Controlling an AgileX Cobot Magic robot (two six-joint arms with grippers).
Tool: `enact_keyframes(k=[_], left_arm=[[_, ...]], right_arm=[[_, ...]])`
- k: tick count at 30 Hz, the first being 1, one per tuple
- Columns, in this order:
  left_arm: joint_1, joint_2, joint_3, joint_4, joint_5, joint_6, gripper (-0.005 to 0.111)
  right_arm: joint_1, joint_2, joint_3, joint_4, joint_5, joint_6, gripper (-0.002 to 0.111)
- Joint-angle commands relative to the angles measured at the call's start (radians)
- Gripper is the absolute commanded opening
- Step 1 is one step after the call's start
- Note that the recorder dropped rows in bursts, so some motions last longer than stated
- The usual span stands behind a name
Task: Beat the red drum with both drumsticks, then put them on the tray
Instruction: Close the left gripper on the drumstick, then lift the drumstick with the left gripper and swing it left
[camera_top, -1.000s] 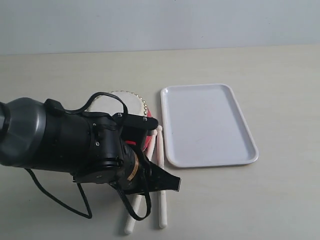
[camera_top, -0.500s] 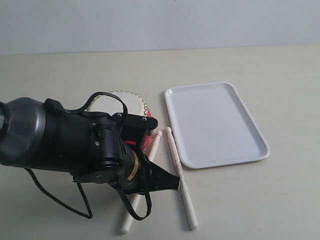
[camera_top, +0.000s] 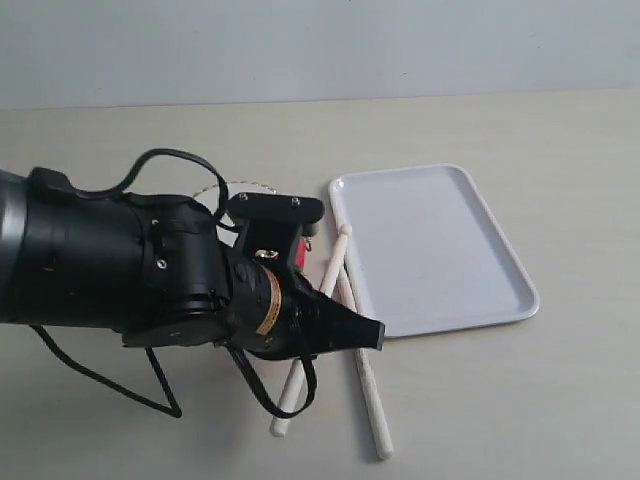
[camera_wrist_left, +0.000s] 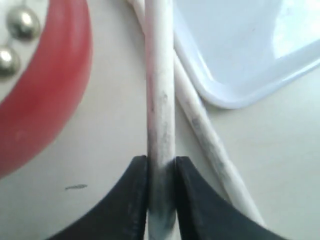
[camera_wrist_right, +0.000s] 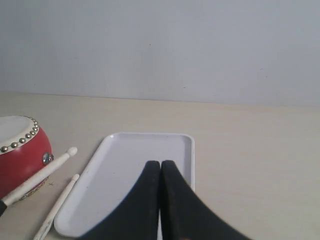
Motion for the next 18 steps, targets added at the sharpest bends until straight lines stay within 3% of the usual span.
enact_keyframes(k=[1, 18], left_arm=[[0.001, -0.082, -0.023, 0.085, 0.011, -0.026, 0.0], [-0.001, -0.509, -0.026, 0.384, 0.104, -0.094, 0.0]], right_arm=[[-0.005, -0.006, 0.005, -0.001, -0.011, 0.001, 0.0], [-0.005, -0.006, 0.005, -0.003, -0.011, -0.001, 0.0]])
